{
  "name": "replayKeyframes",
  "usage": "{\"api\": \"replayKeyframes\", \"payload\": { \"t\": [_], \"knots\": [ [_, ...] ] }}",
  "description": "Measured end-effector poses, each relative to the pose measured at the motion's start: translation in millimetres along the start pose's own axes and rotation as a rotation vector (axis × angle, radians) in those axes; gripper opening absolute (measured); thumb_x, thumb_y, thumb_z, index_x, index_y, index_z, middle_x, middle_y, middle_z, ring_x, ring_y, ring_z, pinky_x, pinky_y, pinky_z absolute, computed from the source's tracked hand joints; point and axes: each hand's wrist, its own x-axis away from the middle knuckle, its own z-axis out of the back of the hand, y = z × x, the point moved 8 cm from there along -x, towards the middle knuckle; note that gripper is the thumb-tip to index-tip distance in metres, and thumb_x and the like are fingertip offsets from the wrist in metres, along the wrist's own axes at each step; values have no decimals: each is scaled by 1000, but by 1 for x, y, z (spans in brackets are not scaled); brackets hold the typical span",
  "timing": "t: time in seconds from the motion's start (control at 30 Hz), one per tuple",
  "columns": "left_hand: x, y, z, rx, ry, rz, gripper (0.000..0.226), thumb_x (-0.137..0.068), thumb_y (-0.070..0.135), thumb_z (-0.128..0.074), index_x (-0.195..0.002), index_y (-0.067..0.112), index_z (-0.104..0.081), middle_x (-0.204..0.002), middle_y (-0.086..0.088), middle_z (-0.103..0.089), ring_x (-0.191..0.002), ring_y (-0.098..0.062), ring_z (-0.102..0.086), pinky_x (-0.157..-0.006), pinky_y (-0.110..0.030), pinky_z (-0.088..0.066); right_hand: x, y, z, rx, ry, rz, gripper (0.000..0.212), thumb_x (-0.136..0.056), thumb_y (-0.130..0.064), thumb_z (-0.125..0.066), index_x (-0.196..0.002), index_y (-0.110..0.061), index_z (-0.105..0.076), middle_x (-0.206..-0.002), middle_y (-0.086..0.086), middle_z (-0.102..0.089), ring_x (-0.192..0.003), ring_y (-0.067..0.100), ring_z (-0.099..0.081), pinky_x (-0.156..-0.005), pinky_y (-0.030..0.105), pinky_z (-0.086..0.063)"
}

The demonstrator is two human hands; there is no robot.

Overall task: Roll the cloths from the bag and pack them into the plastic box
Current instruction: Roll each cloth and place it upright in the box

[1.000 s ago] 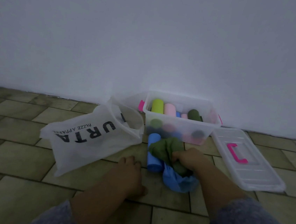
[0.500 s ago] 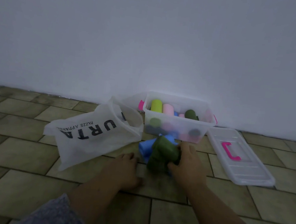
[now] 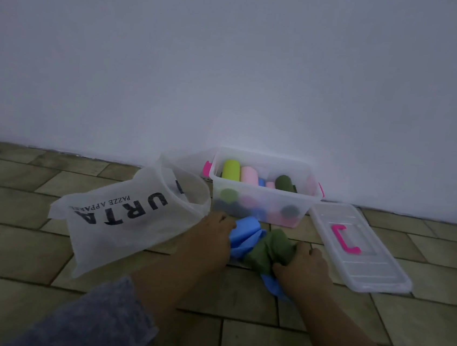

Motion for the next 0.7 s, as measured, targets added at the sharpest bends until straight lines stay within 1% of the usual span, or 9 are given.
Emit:
{"api": "replayKeyframes", "payload": {
  "t": [0.1, 0.17, 0.27, 0.33, 0.47, 0.53, 0.57, 0.63, 0.7],
  "knots": [
    [-23, -1, -28, -183, -218, -81, 53, -90, 18, -51, -140, 13, -36, -141, -9, -39, -128, -24, -37, -107, -29, -27, 0, -1, 1, -89, 3, 41, 63, -73, -38, -64, -126, -13, -41, -123, 13, -46, -110, 29, -47, -90, 36, -43],
    [-27, -8, -44, -317, -346, -67, 60, -90, 23, -53, -144, 17, -29, -141, -11, -39, -127, -27, -38, -106, -34, -30, -5, -1, 3, -95, -12, 75, 56, -74, -31, -63, -123, -12, -43, -120, 13, -49, -107, 29, -50, -87, 35, -43],
    [-22, -10, -42, -314, -305, 7, 53, -85, 28, -57, -135, 23, -38, -124, -11, -48, -110, -28, -48, -90, -36, -39, -14, 9, 15, -110, 42, 29, 44, -77, -28, -61, -114, -13, -44, -112, 12, -53, -99, 31, -54, -78, 35, -44],
    [-15, -8, -35, -325, -263, 68, 42, -86, 25, -52, -127, 24, -40, -118, -9, -51, -100, -28, -54, -80, -36, -41, -22, 23, 25, -116, 96, -62, 44, -80, -28, -60, -117, -13, -42, -114, 13, -51, -101, 33, -54, -81, 38, -46],
    [11, -23, -28, -252, -268, 313, 45, -89, 32, -47, -132, 29, -32, -125, -9, -37, -105, -27, -51, -81, -34, -41, -36, 36, 32, -75, 142, -108, 42, -86, -26, -57, -121, -8, -40, -120, 19, -49, -107, 36, -52, -93, 44, -45],
    [19, -26, -25, -196, -310, 374, 47, -89, 41, -50, -131, 29, -32, -125, -8, -34, -105, -25, -48, -79, -31, -40, -36, 27, 41, -24, 192, -92, 43, -87, -33, -56, -121, -11, -42, -120, 16, -50, -109, 35, -52, -92, 44, -45],
    [22, -26, -23, -138, -337, 407, 48, -88, 45, -50, -131, 30, -34, -127, -8, -35, -106, -25, -48, -80, -30, -39, -33, 17, 48, -11, 258, -52, 43, -85, -35, -57, -119, -13, -45, -117, 14, -51, -107, 34, -52, -89, 43, -45],
    [22, -29, -17, 48, -358, 478, 48, -90, 50, -48, -132, 29, -41, -133, -9, -41, -113, -27, -49, -86, -32, -41, -18, -20, 56, -83, 379, 153, 37, -79, -35, -61, -109, -16, -52, -107, 8, -56, -99, 29, -55, -81, 37, -44],
    [19, -32, -8, 294, -333, 541, 42, -94, 46, -44, -130, 26, -46, -133, -11, -45, -113, -25, -51, -93, -36, -45, 6, -65, 43, -167, 329, 384, 35, -77, -44, -60, -104, -23, -55, -101, -3, -57, -95, 19, -57, -79, 32, -44]
  ]
}}
